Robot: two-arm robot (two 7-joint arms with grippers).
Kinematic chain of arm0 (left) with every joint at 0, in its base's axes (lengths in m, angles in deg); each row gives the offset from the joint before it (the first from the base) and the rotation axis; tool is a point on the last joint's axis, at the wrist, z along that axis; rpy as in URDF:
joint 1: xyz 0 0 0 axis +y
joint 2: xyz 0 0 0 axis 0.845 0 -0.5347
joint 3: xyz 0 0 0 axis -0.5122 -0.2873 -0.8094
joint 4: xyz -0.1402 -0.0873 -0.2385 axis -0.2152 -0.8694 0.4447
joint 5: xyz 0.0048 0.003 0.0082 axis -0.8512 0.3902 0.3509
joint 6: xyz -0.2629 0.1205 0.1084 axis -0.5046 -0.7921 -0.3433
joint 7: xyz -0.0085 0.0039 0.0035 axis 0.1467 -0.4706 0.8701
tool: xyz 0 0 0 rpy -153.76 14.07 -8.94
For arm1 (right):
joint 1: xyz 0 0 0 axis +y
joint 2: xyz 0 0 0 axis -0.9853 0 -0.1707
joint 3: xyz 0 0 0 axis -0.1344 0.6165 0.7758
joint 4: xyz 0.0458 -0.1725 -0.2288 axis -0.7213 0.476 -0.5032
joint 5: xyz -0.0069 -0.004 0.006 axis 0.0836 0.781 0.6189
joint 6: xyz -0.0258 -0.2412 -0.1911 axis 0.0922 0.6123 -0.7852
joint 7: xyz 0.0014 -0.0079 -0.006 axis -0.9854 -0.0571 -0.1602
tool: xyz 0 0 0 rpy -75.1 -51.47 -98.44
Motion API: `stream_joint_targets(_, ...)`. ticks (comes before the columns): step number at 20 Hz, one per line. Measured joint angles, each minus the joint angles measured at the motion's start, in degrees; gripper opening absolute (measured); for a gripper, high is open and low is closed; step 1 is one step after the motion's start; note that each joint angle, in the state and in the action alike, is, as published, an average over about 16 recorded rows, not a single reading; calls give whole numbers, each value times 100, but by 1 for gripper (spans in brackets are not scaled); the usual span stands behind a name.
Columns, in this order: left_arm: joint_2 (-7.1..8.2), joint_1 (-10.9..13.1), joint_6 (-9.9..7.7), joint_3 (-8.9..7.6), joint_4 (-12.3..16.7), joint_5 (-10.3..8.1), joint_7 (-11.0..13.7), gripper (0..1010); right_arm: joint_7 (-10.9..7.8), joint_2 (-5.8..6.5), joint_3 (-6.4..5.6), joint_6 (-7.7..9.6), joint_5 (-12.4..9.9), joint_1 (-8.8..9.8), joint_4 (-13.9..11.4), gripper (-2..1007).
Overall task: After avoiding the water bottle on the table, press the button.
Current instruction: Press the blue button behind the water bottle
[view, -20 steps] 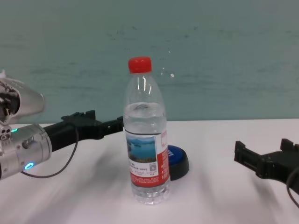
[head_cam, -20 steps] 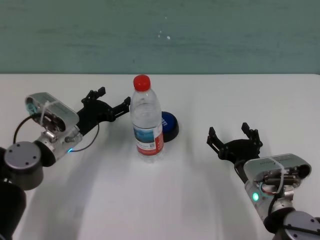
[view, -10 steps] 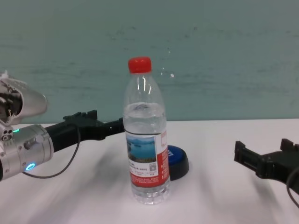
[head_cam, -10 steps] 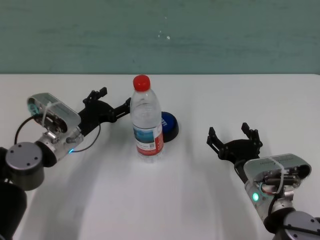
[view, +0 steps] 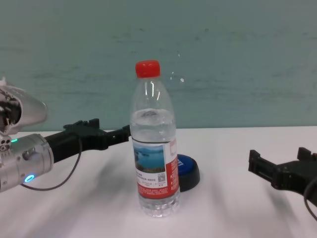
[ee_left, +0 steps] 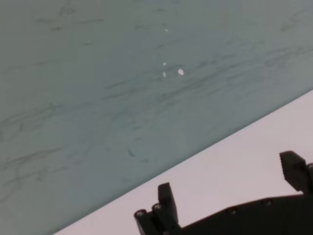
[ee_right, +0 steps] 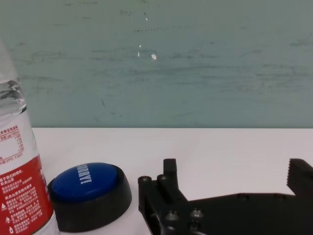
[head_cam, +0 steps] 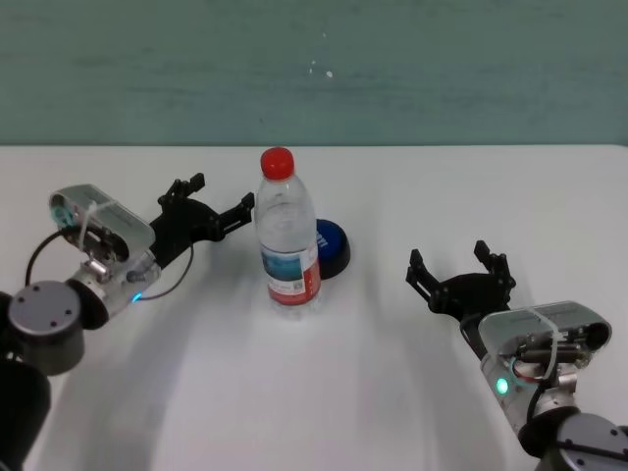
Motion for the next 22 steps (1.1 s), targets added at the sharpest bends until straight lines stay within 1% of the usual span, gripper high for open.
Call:
stream_joint_targets(6,55,78,-34,-158,32,-106,-35,1000,0,0,0,0,0,0,0,1004)
stream_joint_targets(11,131,216,-88,-334,159,-256,-46,1000,0,0,0,0,0,0,0,1004)
stream_joint_targets(16,234,442,-170,-494,423,-436,-11,1000,0,0,0,0,0,0,0,1004)
stream_joint_targets(22,389,801,-282,-640,884,-678,82,1000,0,0,0,0,0,0,0,1004)
